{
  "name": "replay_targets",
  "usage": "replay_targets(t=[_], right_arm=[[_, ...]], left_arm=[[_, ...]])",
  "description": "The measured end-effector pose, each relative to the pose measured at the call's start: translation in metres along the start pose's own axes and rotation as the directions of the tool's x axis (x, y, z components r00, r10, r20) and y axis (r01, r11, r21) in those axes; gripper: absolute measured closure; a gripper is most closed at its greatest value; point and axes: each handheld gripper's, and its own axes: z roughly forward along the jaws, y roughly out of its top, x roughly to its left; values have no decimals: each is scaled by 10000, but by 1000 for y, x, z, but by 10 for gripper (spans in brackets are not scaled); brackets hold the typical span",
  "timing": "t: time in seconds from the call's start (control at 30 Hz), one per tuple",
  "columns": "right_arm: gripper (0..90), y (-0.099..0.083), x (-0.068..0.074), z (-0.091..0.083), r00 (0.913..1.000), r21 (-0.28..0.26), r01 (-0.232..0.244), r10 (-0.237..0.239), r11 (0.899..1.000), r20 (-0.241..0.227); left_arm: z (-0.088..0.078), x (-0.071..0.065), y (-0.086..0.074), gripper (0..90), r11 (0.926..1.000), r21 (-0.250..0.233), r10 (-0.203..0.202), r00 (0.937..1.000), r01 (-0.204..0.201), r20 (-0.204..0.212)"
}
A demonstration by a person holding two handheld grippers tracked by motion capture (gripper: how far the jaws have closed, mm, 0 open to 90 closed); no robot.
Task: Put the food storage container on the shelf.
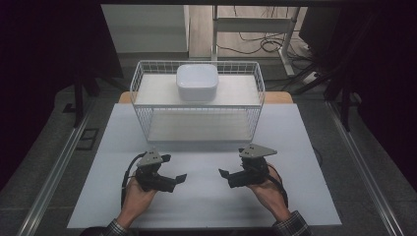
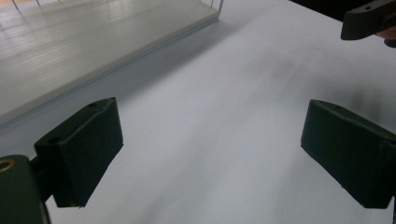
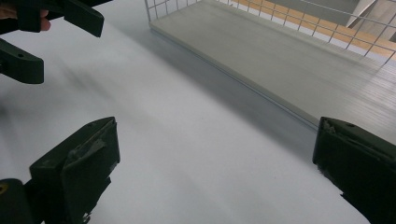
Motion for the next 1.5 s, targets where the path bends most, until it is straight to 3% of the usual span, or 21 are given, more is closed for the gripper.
replay_targets(t=[0.2,0.7,1.27,1.5], right_arm=[[6,-8,2,-2,10000,141,78,-78,9999,1],[4,-33,6,-11,9997,653,170,-180,9977,152],[0,-51,-5,-38,9966,620,-150,99,9980,821],[1,-60,-11,-50,9933,634,-381,308,9973,1114]], left_arm=[[-1,-3,-5,53,9997,216,112,9999,-111,-53],[-11,-2,-23,54,9983,570,-124,9997,135,-199],[-36,-3,-43,56,9968,755,-193,9973,247,-711],[-48,2,-52,56,9956,770,-461,9944,535,-948]])
